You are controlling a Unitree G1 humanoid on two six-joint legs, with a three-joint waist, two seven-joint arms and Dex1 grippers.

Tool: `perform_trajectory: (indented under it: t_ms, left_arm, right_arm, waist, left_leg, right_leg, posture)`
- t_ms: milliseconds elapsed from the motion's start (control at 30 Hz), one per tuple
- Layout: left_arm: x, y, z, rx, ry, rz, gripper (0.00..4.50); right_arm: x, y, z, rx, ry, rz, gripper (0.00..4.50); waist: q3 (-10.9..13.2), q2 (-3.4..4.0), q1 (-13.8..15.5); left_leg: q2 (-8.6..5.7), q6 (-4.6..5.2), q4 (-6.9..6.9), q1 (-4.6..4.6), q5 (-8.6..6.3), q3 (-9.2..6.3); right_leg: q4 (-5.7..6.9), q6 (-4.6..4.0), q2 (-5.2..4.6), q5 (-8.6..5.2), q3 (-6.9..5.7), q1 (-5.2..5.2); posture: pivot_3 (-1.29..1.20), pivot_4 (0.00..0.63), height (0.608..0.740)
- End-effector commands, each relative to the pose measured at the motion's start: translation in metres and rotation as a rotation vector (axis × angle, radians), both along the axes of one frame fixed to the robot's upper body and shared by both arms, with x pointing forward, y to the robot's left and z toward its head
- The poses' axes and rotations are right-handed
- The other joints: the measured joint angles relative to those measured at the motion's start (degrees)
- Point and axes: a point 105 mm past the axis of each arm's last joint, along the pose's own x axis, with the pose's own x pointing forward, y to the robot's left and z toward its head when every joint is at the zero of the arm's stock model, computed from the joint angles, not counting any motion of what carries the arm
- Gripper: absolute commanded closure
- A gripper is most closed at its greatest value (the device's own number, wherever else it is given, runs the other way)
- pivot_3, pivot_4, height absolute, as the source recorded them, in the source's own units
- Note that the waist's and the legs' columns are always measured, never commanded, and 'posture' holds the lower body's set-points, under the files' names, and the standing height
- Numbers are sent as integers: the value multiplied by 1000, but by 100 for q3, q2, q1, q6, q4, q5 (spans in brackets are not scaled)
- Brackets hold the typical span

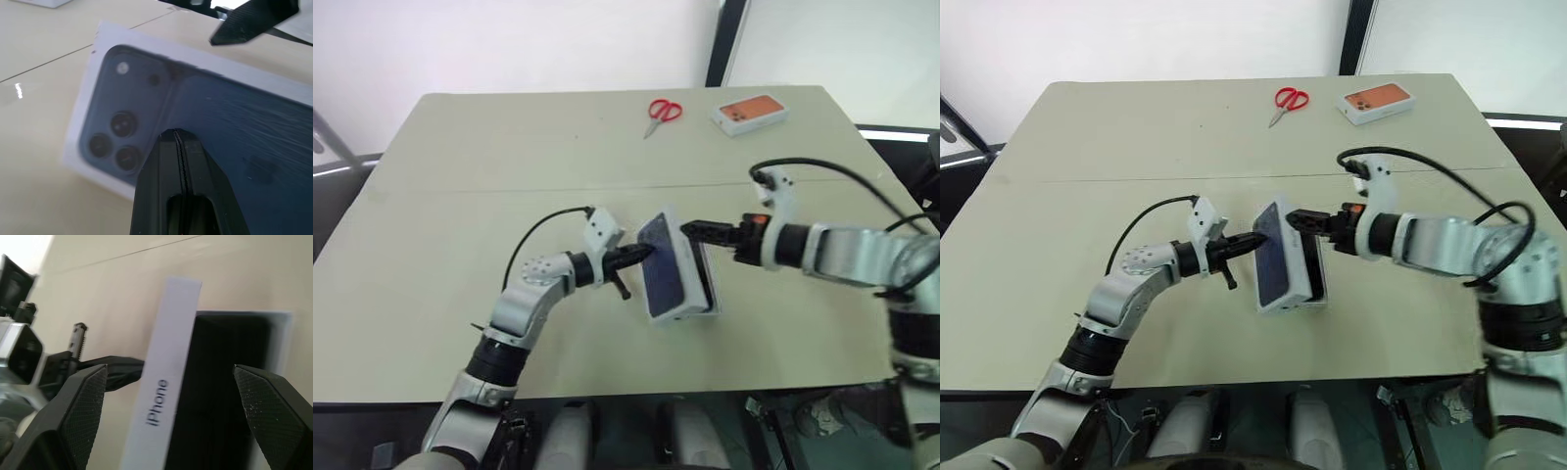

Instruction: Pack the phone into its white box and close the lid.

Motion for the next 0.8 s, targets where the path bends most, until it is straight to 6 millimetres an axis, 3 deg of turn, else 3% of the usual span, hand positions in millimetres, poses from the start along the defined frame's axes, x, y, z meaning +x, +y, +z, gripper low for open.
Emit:
perform_trajectory:
  t_ms: [33, 133, 300, 400, 467, 600, 633, 800]
  left_arm:
    - [-3, -19, 14, -14, -39, -29, 4500]
    - [-1, -22, 19, -28, -44, -22, 4500]
    - [14, 8, 37, -86, -33, 98, 4500]
    - [19, 45, 43, -56, -35, 192, 4500]
    - [15, 67, 41, -1, -25, 225, 4500]
    - [-5, 82, 22, 137, 24, 171, 4500]
    - [-10, 83, 17, 162, 41, 155, 4500]
    - [-25, 81, -15, 320, 164, 119, 4500]
  right_arm:
    - [3, -6, 9, -124, -97, 34, 178]
    - [4, -15, 7, -257, -162, 50, 178]
    - [5, -28, -3, -459, -257, 88, 178]
    - [6, -32, -6, -544, -314, 122, 1044]
    - [6, -31, -8, -600, -356, 153, 2051]
    - [3, -22, -15, -763, -477, 292, 4182]
    - [3, -19, -16, -781, -504, 318, 4463]
    - [7, -8, -27, -864, -574, 425, 4463]
  waist:
    - [0, 0, 1]
    - [0, 0, -9]
    - [0, 1, 1]
    - [0, 1, -7]
    - [1, 3, -26]
    - [1, 4, -7]
    - [1, 5, 5]
    - [2, 2, 19]
  left_leg:
    - [0, 0, 1, 0, 0, 0]
    - [0, 2, -2, 0, -1, 0]
    - [0, 2, 0, 0, -1, -3]
    - [0, 2, 0, 0, -1, -3]
    - [1, 2, -2, 0, -1, -3]
    - [2, 1, -4, 2, -1, -4]
    - [1, 1, -5, 2, -1, -3]
    - [-4, 1, 3, 2, -1, -6]
  right_leg:
    - [0, 0, 1, 0, 0, 1]
    - [-1, 0, 2, 0, 0, 0]
    - [0, 0, 3, 0, -1, -2]
    - [0, 0, 2, 0, -1, -2]
    - [1, 0, 3, 0, 0, -5]
    - [-2, 0, 2, 0, 0, -5]
    - [-4, 1, 0, 0, 1, -4]
    - [-5, 1, -7, -1, -1, 3]
  posture:
    - [0, 150, 740]
    - [0, 150, 740]
    - [0, 150, 740]
    - [0, 150, 740]
    - [0, 150, 740]
    - [0, 150, 740]
    - [0, 150, 740]
    - [0, 150, 740]
